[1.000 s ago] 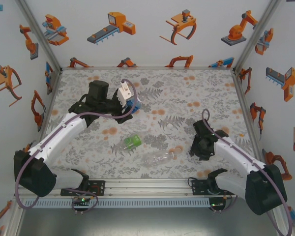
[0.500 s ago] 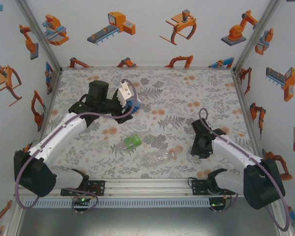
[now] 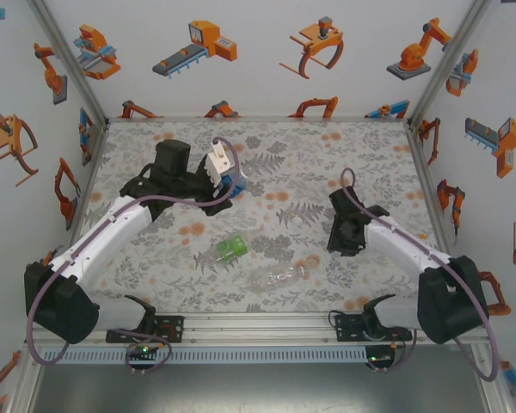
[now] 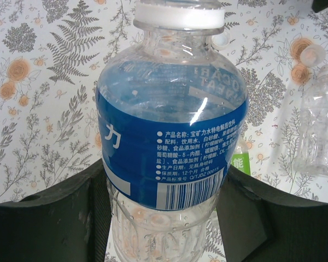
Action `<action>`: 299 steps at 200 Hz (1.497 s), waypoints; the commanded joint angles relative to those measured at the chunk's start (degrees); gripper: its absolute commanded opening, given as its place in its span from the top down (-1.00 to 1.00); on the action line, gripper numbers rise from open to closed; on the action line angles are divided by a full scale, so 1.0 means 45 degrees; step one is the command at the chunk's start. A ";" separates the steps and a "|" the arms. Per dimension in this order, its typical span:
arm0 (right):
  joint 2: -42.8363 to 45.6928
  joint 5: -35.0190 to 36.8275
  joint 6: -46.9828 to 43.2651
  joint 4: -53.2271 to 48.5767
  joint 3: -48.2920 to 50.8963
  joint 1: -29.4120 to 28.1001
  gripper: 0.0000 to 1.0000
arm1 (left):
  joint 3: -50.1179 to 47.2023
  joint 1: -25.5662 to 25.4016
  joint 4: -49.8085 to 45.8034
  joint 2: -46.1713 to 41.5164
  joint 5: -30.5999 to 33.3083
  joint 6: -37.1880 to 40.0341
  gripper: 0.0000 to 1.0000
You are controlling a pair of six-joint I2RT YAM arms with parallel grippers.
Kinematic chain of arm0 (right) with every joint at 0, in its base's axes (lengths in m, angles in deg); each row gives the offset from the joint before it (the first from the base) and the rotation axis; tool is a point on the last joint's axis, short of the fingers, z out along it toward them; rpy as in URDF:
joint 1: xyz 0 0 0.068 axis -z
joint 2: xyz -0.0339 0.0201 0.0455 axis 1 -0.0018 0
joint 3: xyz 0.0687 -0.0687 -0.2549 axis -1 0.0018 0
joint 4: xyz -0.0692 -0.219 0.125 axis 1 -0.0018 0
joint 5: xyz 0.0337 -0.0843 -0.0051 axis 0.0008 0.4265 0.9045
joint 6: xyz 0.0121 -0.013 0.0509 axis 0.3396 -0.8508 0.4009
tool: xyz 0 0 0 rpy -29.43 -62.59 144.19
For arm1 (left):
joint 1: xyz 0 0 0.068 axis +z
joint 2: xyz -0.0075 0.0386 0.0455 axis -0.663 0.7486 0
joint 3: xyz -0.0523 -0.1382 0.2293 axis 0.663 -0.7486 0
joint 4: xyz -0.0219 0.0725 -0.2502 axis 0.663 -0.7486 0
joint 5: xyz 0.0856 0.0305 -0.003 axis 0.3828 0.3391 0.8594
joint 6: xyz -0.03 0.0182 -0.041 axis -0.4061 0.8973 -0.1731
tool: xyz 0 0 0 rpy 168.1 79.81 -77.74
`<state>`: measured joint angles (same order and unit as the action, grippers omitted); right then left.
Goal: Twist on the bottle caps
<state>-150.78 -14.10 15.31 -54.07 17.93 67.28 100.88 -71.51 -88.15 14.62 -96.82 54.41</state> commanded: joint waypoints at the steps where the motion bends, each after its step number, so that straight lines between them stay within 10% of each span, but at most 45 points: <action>1: -0.1087 -0.0103 -0.0570 0.0540 -0.1051 -0.0202 0.34 | 0.0431 -0.0088 -0.0321 0.0062 -0.0180 -0.0027 0.87; 78: -0.4615 -0.0420 -0.1037 0.1226 -0.3176 -0.0854 0.34 | 0.0557 -0.0117 -0.0575 0.0264 -0.0034 0.0091 0.87; 299: -0.4203 -0.0444 -0.1209 0.0500 -0.3782 -0.1001 0.13 | 0.0752 -0.0230 -0.0830 0.0536 0.0171 0.0122 0.87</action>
<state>-169.53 -16.02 10.10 -50.85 2.22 63.44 102.12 -71.99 -90.77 16.96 -95.68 54.45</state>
